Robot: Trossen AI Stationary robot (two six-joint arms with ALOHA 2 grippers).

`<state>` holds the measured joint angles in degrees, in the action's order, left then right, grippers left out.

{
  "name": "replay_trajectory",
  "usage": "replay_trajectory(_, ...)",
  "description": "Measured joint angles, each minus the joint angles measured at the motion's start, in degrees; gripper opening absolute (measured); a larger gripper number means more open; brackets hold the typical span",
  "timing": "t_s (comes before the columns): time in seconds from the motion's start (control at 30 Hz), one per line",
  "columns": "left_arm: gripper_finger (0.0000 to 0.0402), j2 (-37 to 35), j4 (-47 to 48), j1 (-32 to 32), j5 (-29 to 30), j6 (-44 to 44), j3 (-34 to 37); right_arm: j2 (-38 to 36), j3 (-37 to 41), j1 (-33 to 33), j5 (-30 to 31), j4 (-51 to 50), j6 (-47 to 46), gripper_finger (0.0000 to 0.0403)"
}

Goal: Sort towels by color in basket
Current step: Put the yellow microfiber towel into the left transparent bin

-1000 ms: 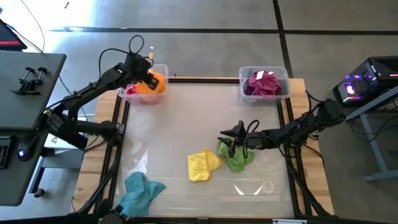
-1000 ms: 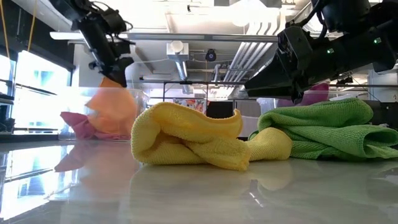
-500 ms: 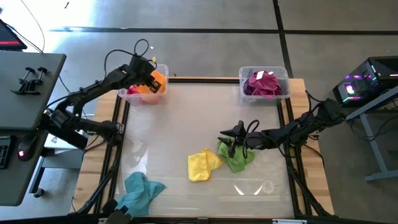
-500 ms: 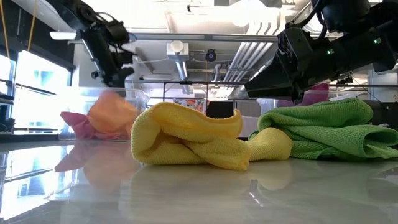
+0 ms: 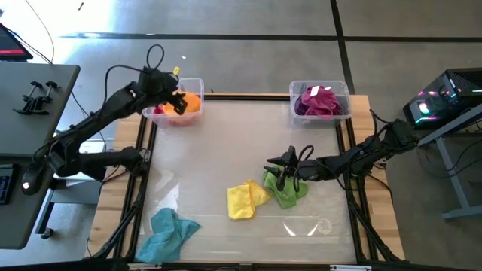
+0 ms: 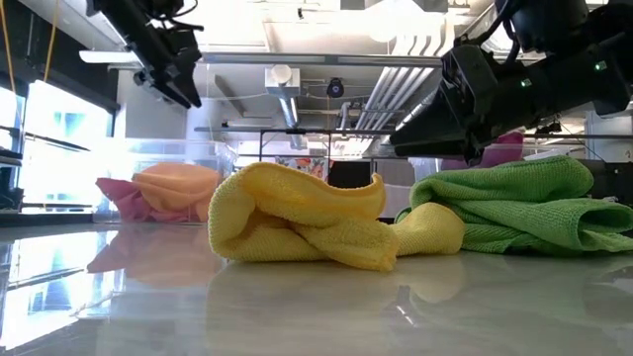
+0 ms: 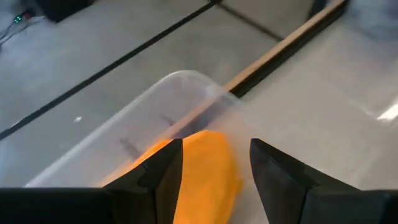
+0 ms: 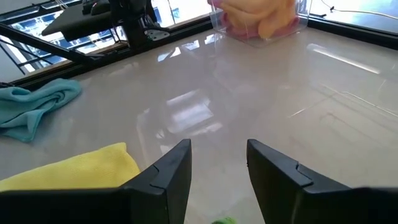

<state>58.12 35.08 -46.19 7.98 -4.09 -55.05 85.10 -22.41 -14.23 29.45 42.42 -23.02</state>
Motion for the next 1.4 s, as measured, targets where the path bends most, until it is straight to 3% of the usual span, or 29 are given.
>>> replay_trajectory(0.1,0.0175,-2.58,-8.12,5.63,-0.06,3.74,4.97,0.00,0.00,-0.01,0.19,-1.27,1.39,0.0149)
replay_trajectory(0.27,0.0175,-4.40,-32.48,19.28,-0.17,6.43,17.50,-0.01,0.00,0.00,-1.41,-3.96,8.55,0.0149)
replay_trajectory(0.37,0.0175,-3.59,-46.28,28.14,-0.14,3.80,23.98,-0.24,0.00,-0.01,-7.87,-3.90,13.09,0.0149)
replay_trajectory(0.47,0.0175,-2.36,-53.79,36.77,0.84,-0.07,27.13,-0.81,-0.47,-0.05,-17.21,-5.03,15.41,0.0149)
replay_trajectory(0.63,0.0175,0.26,-54.65,48.58,11.51,-4.55,26.59,0.02,-7.58,-1.66,-19.78,-16.95,18.87,0.0149)
replay_trajectory(0.77,0.0175,2.63,-54.79,53.35,18.59,-8.12,24.96,5.95,-17.60,-1.71,-24.27,-27.77,23.64,0.0149)
replay_trajectory(0.93,0.0175,4.99,-54.78,55.59,19.68,-7.78,24.38,15.05,-27.45,0.27,-34.86,-36.48,31.39,0.0149)
replay_trajectory(1.1,0.0175,9.97,-52.54,56.24,19.85,-4.20,24.39,20.52,-30.73,4.33,-44.49,-37.54,32.54,0.0130)
replay_trajectory(1.27,0.0175,17.59,-54.34,58.70,21.63,-1.77,24.35,22.73,-30.32,6.87,-43.88,-38.52,30.25,0.0064)
replay_trajectory(1.33,0.0175,21.47,-54.48,60.13,23.19,-2.62,23.52,22.78,-30.35,7.16,-40.56,-38.80,28.81,0.0025)
replay_trajectory(1.4,0.0175,24.55,-54.74,61.30,23.35,-4.07,21.99,22.22,-30.30,7.23,-34.65,-38.73,27.52,0.0009)
